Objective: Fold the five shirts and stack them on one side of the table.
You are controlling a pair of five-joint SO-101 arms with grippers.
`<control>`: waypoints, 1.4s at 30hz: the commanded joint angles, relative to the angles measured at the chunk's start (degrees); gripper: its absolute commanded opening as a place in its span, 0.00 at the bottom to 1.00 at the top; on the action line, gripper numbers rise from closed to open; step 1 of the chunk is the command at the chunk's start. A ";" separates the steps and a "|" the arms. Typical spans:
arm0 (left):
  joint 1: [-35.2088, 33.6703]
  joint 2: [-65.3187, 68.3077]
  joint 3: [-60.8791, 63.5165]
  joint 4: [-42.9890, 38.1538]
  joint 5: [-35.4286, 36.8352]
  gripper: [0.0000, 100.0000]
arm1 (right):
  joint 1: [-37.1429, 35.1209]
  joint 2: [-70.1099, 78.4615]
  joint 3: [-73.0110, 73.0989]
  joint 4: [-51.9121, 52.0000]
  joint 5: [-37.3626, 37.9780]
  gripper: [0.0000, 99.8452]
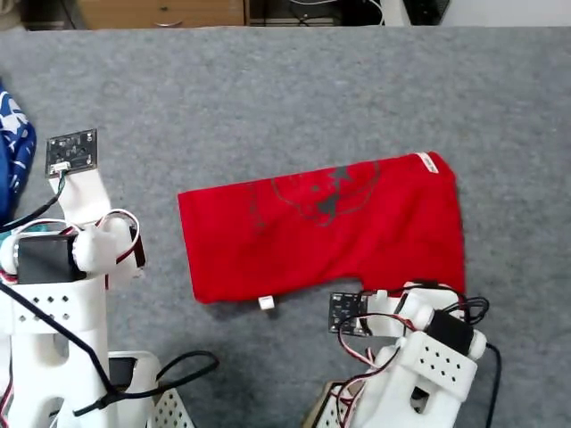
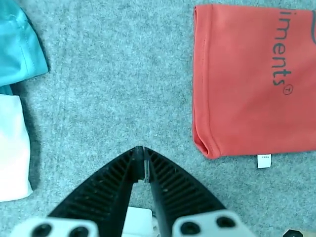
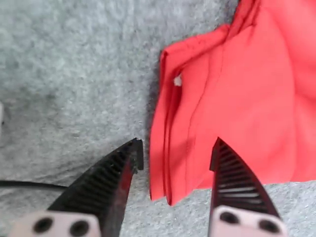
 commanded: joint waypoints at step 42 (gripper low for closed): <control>-0.44 0.22 -0.18 -0.44 0.18 0.02 | -2.24 35.65 -26.86 4.92 -10.20 0.24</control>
